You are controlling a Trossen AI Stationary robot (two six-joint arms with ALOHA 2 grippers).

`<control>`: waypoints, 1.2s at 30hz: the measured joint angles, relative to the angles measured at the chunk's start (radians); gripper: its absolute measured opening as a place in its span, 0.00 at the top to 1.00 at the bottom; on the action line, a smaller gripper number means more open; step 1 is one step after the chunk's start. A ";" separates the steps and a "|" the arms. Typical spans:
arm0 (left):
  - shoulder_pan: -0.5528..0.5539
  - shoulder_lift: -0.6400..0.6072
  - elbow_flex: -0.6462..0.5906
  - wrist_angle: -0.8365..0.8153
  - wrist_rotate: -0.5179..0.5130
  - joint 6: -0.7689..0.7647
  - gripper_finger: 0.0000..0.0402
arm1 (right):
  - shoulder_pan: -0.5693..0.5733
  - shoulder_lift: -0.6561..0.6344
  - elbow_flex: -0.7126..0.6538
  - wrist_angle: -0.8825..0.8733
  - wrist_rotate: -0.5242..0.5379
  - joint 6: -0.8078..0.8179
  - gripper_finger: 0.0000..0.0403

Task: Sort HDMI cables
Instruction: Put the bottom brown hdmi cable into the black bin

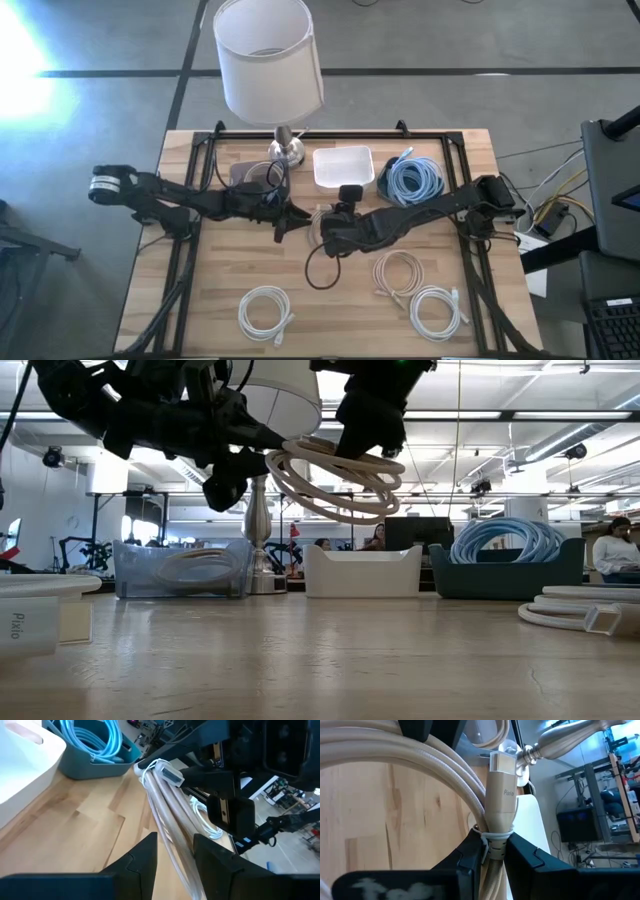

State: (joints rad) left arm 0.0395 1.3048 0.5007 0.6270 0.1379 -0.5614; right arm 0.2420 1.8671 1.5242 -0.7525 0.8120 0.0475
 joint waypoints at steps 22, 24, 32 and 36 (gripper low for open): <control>0.005 0.000 0.028 -0.002 0.066 0.108 0.44 | -0.001 0.000 0.000 0.036 0.004 -0.052 0.85; 0.005 0.000 0.034 -0.001 0.044 0.107 0.44 | -0.001 0.000 0.000 0.075 0.004 -0.081 0.85; 0.005 0.000 0.038 -0.017 -0.022 0.156 0.50 | -0.001 0.001 0.000 0.126 0.001 -0.106 0.85; 0.004 0.000 0.038 -0.072 -0.064 0.198 0.60 | -0.001 0.003 -0.001 0.116 -0.001 -0.071 0.85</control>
State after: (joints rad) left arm 0.0437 1.3048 0.5385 0.5545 0.0742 -0.3637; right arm 0.2409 1.8698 1.5234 -0.6369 0.8106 -0.0233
